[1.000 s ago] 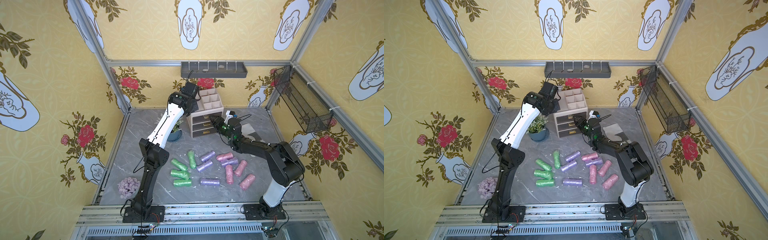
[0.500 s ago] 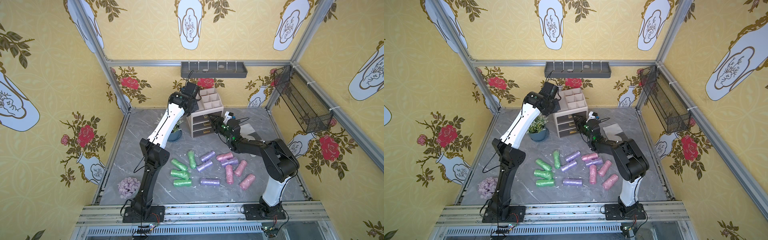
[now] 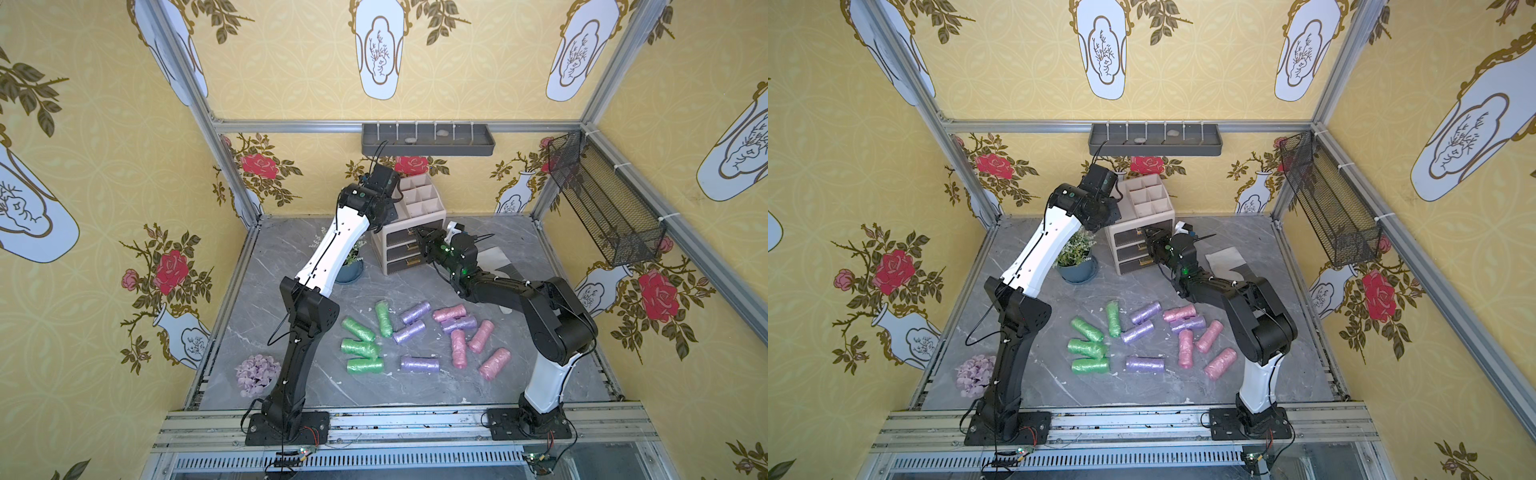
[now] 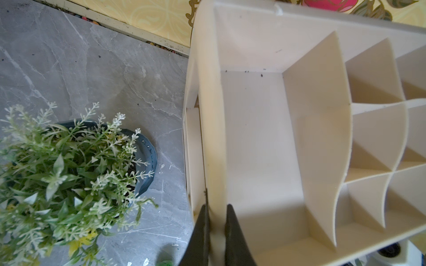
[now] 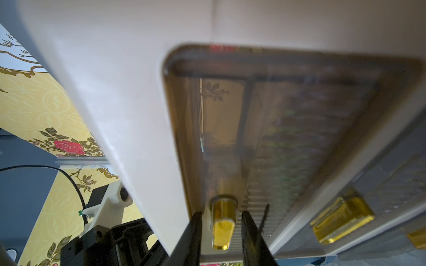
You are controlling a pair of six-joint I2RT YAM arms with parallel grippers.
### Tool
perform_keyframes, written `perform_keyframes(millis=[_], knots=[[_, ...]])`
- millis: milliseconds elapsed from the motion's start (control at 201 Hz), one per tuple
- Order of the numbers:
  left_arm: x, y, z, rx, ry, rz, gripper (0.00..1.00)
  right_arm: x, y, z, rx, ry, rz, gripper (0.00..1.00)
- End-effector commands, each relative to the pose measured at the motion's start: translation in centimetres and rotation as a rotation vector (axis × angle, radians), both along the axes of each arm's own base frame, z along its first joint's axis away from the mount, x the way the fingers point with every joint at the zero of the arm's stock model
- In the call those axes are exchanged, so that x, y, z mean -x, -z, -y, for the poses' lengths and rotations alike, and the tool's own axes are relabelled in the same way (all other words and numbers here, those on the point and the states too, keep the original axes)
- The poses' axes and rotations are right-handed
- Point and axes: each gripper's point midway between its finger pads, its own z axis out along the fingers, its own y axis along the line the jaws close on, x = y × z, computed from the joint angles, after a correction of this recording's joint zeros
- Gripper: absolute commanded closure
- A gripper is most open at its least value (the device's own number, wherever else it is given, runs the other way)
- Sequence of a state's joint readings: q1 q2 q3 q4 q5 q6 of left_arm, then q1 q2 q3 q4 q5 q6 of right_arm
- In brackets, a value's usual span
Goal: Sort the rolls of trash bags by color and place them into the drawer
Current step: Open the drawer in the storage box.
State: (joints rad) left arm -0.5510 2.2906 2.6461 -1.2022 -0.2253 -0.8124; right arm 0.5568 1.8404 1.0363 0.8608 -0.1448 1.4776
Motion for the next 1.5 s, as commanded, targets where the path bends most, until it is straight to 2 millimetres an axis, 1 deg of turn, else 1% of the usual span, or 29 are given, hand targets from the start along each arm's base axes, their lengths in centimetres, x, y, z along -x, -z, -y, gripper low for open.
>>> perform_keyframes(millis=[0,85,174,344,568,677,742,906,1150,1369,1494], knots=[[0.7,1.4,0.6,-0.007,0.037,-0.051,0.94,-0.5,-1.8,0.4,-0.037,0.043,0.028,0.73],[0.6,1.5,0.7,-0.008,0.036,-0.054,0.95,-0.6,-1.9,0.5,-0.030,0.052,0.027,0.78],[0.6,1.7,0.8,-0.008,0.036,-0.057,0.95,-0.7,-1.9,0.5,-0.022,0.055,0.019,0.80],[0.6,1.7,0.7,-0.011,0.032,-0.055,0.96,-0.8,-1.8,0.6,-0.016,0.059,0.014,0.89],[0.7,1.9,0.2,-0.025,0.008,-0.062,0.99,-0.1,-1.6,0.8,0.010,0.046,0.006,0.97],[0.6,2.1,0.4,-0.022,0.001,-0.061,1.00,0.5,-1.5,0.9,0.027,0.034,0.001,1.00],[0.6,2.2,0.5,-0.024,-0.004,-0.061,1.00,0.9,-1.6,1.0,0.029,0.027,-0.001,1.00],[0.7,2.5,0.8,-0.023,-0.014,-0.064,1.00,1.6,-1.1,0.9,0.051,-0.002,-0.031,1.00],[0.5,2.7,1.1,-0.022,-0.040,-0.053,1.00,2.5,0.1,0.7,0.057,-0.042,-0.070,1.00],[0.7,2.9,1.0,-0.060,-0.068,-0.041,1.00,2.3,1.0,0.6,0.052,-0.070,-0.094,1.00],[0.7,2.7,0.4,-0.080,-0.099,-0.029,1.00,2.0,1.2,0.1,0.048,-0.108,-0.101,1.00]])
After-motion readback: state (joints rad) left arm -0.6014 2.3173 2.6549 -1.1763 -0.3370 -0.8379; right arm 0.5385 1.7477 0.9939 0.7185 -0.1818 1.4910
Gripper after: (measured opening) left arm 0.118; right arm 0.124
